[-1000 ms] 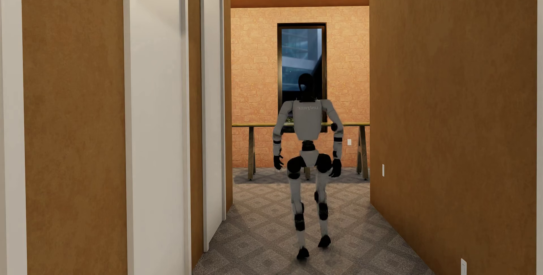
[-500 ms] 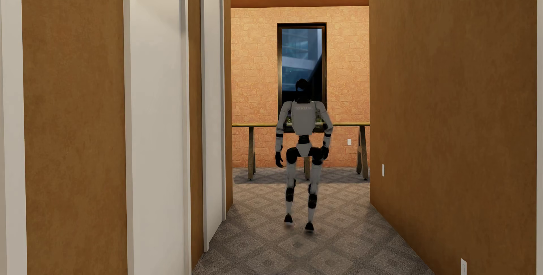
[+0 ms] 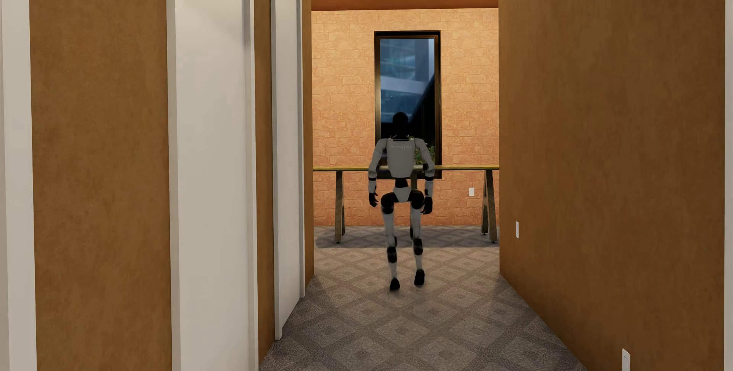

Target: Move towards the table

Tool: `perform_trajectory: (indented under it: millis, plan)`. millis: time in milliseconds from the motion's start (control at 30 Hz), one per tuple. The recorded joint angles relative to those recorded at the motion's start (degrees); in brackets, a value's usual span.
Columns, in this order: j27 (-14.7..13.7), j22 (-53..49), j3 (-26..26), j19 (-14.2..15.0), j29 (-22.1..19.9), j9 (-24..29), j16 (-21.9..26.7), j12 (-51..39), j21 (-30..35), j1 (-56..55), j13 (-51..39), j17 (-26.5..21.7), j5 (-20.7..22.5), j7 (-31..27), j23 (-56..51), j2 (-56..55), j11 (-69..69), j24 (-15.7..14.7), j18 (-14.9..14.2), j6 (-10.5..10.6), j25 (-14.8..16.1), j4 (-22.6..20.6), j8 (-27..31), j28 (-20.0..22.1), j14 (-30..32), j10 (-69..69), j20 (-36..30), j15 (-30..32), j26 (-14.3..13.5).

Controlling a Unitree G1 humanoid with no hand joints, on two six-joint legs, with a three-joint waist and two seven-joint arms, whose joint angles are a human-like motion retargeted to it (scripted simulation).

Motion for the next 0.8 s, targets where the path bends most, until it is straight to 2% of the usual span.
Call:
perform_trajectory:
  millis: [33,100,133,167,200,233,267,300,333,367,400,433,467,533,567,633,667,700,733,767,800]
  plan:
    - [0.0,-5.04,-2.58,0.0,0.0,-0.3,0.41,-2.1,1.69,4.04,2.56,-0.14,-0.43,0.0,1.35,-2.09,-10.62,0.0,0.0,0.18,0.0,0.7,0.0,0.0,-1.34,-1.72,2.04,-6.04,0.0]
    - [0.0,-11.43,-7.83,0.0,0.0,-1.19,1.74,-6.65,4.3,8.93,6.52,-0.92,-2.82,0.0,2.0,-6.44,-18.93,0.0,0.0,-0.37,0.0,1.88,0.0,0.0,-3.77,-2.03,5.28,-32.76,0.0]
    - [0.0,-13.16,-10.41,0.0,0.0,-1.18,2.13,-7.61,4.36,11.56,8.02,-1.29,-3.49,0.0,2.03,-7.81,-18.28,0.0,0.0,-0.4,0.0,3.01,0.0,0.0,-3.43,-1.46,7.2,-36.48,0.0]
    - [0.0,-13.49,-12.43,0.0,0.0,-1.16,2.17,-7.42,5.35,14.16,9.13,-1.7,-3.25,0.0,2.75,-8.86,-17.75,0.0,0.0,-0.42,0.0,3.93,0.0,0.0,-0.83,-0.19,8.79,-31.27,0.0]
    - [0.0,-12.54,-12.7,0.0,0.0,-2.01,1.92,-6.28,4.79,15.33,10.28,-1.71,-1.1,0.0,3.45,-9.92,-16.29,0.0,0.0,0.51,0.0,5.52,0.0,0.0,4.5,3.07,9.72,-20.55,0.0]
    - [0.0,-10.33,-12.61,0.0,0.0,-2.87,1.44,-4.96,3.71,13.48,10.83,-1.38,1.23,0.0,4.28,-10.68,-13.43,0.0,0.0,1.71,0.0,7.72,0.0,0.0,12.64,10.14,9.65,-9.63,0.0]
    - [0.0,-6.27,-11.12,0.0,0.0,-2.8,0.54,-3.93,3.96,10.23,10.33,-1.18,3.89,0.0,5.21,-10.2,-9.0,0.0,0.0,3.14,0.0,9.59,0.0,0.0,20.54,19.9,7.95,-4.65,0.0]
    - [0.0,-0.96,-9.76,0.0,0.0,-1.7,-0.24,-3.31,3.28,5.91,8.68,-1.04,6.28,0.0,5.58,-7.02,-6.64,0.0,0.0,3.84,0.0,10.6,0.0,0.0,23.16,30.25,5.41,-4.6,0.0]
    - [0.0,4.79,-7.79,0.0,0.0,-0.53,-0.59,-3.76,2.19,-0.55,5.62,-0.73,8.6,0.0,5.08,-2.98,-7.03,0.0,0.0,4.28,0.0,11.3,0.0,0.0,18.43,40.28,1.7,-6.44,0.0]
    - [0.0,10.46,-4.86,0.0,0.0,0.24,-0.95,-3.81,1.44,-6.09,2.65,-0.76,9.61,0.0,2.92,2.97,-9.33,0.0,0.0,3.9,0.0,10.61,0.0,0.0,9.69,45.89,-2.41,-10.06,0.0]
    - [0.0,14.78,-1.17,0.0,0.0,0.24,-1.06,-2.48,-0.5,-10.93,0.17,-0.95,9.33,0.0,-0.56,9.16,-12.22,0.0,0.0,2.69,0.0,8.89,0.0,0.0,2.51,46.81,-5.46,-14.15,0.0]
    - [0.0,17.61,3.17,0.0,0.0,0.18,-0.81,-0.28,-2.12,-15.0,-2.82,-0.94,7.8,0.0,-3.66,14.67,-14.66,0.0,0.0,0.97,0.0,6.88,0.0,0.0,-0.69,43.41,-7.0,-18.28,0.0]
    - [0.0,19.81,7.37,0.0,0.0,-0.02,-0.41,1.84,-4.35,-18.69,-5.77,-1.35,6.26,0.0,-7.84,19.14,-16.99,0.0,0.0,-0.16,0.0,5.97,0.0,0.0,-0.95,36.23,-8.37,-22.27,0.0]
    - [0.0,22.65,14.57,0.0,0.0,-0.69,0.45,6.19,-9.52,-22.53,-11.97,-1.82,4.09,0.0,-14.94,26.08,-20.37,0.0,0.0,-1.65,0.0,6.66,0.0,0.0,1.87,14.66,-9.12,-28.51,0.0]
    - [0.0,23.52,16.49,0.0,0.0,-1.59,0.55,7.78,-12.96,-24.44,-14.86,-1.95,3.41,0.0,-18.17,27.87,-21.24,0.0,0.0,-1.99,0.0,7.05,0.0,0.0,4.72,3.13,-8.82,-31.26,0.0]
    - [0.0,24.35,17.52,0.0,0.0,-3.26,0.65,10.63,-17.36,-28.31,-19.48,-2.73,1.88,0.0,-23.14,31.1,-20.74,0.0,0.0,-2.12,0.0,7.88,0.0,0.0,23.86,-22.25,-9.55,-36.18,0.0]
    - [0.0,24.61,17.91,0.0,0.0,-3.44,0.6,11.62,-19.31,-30.52,-20.14,-3.1,1.05,0.0,-25.89,33.23,-19.52,0.0,0.0,-2.13,0.0,7.86,0.0,0.0,17.63,-16.32,-9.83,-36.89,0.0]
    - [0.0,25.09,18.53,0.0,0.0,-3.62,0.52,12.18,-21.54,-32.46,-19.33,-2.8,0.49,0.0,-27.92,35.19,-17.14,0.0,0.0,-2.05,0.0,7.87,0.0,0.0,8.78,-1.35,-10.39,-35.88,0.0]
    - [0.0,25.83,19.52,0.0,0.0,-4.35,0.51,12.44,-22.92,-32.98,-17.49,-1.97,-0.49,0.0,-28.31,36.41,-13.04,0.0,0.0,-2.38,0.0,7.72,0.0,0.0,10.61,4.41,-10.73,-32.64,0.0]
    - [0.0,26.53,20.07,0.0,0.0,-4.49,0.36,12.64,-22.73,-32.09,-15.74,-0.63,-2.39,0.0,-25.75,36.75,-6.73,0.0,0.0,-3.74,0.0,6.38,0.0,0.0,12.06,9.92,-8.77,-25.75,0.0]
    - [0.0,26.5,19.75,0.0,0.0,-4.16,0.55,12.05,-21.16,-29.25,-13.4,0.88,-3.95,0.0,-22.0,35.24,2.21,0.0,0.0,-4.93,0.0,3.9,0.0,0.0,10.1,12.95,-7.53,-16.8,0.0]
